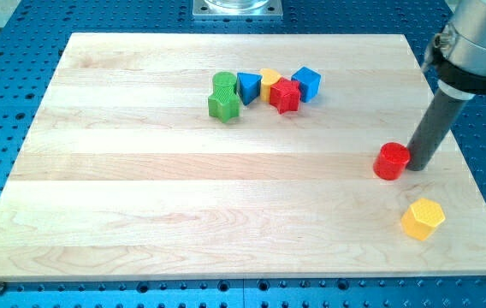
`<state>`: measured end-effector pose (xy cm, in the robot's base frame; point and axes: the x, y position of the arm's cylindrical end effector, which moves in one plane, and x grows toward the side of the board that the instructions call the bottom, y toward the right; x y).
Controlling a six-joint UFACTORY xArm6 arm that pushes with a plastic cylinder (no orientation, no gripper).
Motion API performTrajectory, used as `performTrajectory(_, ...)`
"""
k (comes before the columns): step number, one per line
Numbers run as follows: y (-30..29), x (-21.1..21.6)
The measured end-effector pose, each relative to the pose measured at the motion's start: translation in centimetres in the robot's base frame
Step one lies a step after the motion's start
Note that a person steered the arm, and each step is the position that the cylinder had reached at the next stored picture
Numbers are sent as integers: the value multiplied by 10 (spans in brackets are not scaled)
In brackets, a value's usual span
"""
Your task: Move the red circle towards the hexagon
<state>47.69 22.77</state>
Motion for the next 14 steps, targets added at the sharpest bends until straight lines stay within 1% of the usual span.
performTrajectory(1, -14, -26)
performTrajectory(2, -71, -45)
performTrajectory(3, -80, 0)
performTrajectory(4, -60, 15)
performTrajectory(5, -48, 9)
performTrajectory(6, -64, -35)
performTrajectory(7, -39, -50)
performTrajectory(9, -23, 0)
performTrajectory(10, -27, -19)
performTrajectory(11, 45, -21)
performTrajectory(12, 60, 24)
performTrajectory(13, 27, 33)
performTrajectory(14, 13, 33)
